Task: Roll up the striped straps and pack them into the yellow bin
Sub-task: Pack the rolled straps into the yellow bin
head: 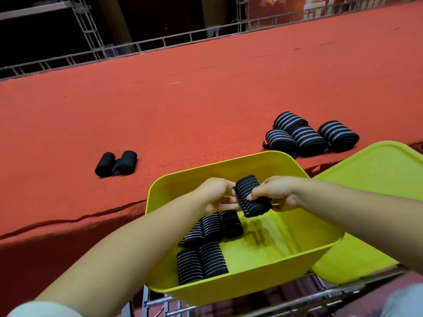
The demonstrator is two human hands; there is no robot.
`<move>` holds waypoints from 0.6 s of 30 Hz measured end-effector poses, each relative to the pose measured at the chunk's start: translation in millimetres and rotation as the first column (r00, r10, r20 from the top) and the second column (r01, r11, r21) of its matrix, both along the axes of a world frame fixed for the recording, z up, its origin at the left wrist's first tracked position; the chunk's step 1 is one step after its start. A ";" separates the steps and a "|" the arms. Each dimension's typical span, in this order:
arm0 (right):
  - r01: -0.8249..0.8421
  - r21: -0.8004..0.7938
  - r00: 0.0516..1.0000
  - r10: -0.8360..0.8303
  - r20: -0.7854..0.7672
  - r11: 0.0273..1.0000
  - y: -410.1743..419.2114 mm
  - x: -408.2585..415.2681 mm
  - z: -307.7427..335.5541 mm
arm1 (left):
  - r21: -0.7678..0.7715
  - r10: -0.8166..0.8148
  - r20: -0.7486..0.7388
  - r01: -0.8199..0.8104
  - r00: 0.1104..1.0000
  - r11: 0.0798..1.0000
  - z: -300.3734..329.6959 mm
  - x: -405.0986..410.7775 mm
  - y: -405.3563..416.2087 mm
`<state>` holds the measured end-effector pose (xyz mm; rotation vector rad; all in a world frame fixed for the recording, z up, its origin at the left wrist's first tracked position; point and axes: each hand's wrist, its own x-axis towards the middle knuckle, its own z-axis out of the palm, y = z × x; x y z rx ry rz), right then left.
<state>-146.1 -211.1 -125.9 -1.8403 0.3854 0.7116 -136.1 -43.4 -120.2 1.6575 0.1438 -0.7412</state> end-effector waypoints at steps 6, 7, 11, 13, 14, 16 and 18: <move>-0.036 -0.174 0.999 0.036 -0.004 0.984 17.6 17.5 -14.3 | 0.188 0.114 -0.030 -0.107 0.993 0.976 -16.8 14.5 -7.6; -0.046 -0.208 0.999 0.044 -0.017 0.977 20.3 20.1 -18.4 | 0.212 0.128 -0.038 -0.117 0.991 0.970 -19.0 15.0 -10.0; -0.067 -0.317 0.997 0.048 -0.068 0.946 28.8 28.2 -34.9 | 0.259 0.167 -0.079 -0.142 0.983 0.955 -29.2 18.0 -14.0; -0.103 -0.336 0.991 0.069 -0.111 0.936 30.6 29.7 -39.0 | 0.247 0.187 -0.116 -0.154 0.975 0.957 -34.3 21.5 -13.3; -0.126 -0.346 0.987 0.082 -0.139 0.930 30.8 30.4 -40.8 | 0.241 0.196 -0.134 -0.160 0.971 0.957 -36.3 23.6 -12.6; -0.156 -0.364 0.978 0.092 -0.186 0.918 30.9 31.7 -43.9 | 0.233 0.195 -0.148 -0.157 0.970 0.960 -39.4 27.5 -10.9; -0.180 -0.382 0.971 0.100 -0.219 0.906 31.1 33.4 -48.0 | 0.221 0.175 -0.155 -0.138 0.972 0.966 -39.2 29.7 -9.7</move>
